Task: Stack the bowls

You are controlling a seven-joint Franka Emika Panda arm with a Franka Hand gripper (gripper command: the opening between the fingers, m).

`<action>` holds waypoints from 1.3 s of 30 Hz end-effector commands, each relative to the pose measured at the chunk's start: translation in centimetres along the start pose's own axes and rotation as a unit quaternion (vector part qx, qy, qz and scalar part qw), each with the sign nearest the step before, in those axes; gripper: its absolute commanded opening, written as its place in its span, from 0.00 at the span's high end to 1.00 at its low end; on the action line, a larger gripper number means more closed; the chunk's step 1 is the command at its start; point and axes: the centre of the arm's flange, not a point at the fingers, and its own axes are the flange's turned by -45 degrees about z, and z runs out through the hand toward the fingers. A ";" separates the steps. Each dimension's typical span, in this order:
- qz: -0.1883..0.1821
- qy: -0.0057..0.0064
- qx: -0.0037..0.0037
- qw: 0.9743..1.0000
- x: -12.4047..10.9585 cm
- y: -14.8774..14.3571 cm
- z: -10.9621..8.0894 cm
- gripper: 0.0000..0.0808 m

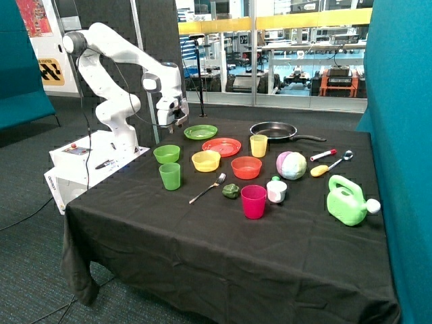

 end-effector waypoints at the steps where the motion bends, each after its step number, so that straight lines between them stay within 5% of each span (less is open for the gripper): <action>1: 0.021 -0.001 0.000 1.000 -0.7 1.8 0.1 0.32; 24: 0.048 -0.001 0.000 0.999 0.3 5.9 2.6 0.41; 25: 0.163 -0.001 0.000 0.987 0.6 5.6 3.8 0.43; 26: 0.048 -0.001 0.000 0.999 0.7 5.8 3.4 0.44; 33: 0.039 -0.001 0.000 0.999 1.7 6.0 3.5 0.32; 34: 0.186 -0.001 0.000 0.983 1.8 5.5 4.7 0.32; 35: 0.036 -0.001 0.000 0.999 1.9 5.7 4.3 0.31; 39: 0.034 -0.001 0.000 0.999 2.1 5.7 4.1 0.32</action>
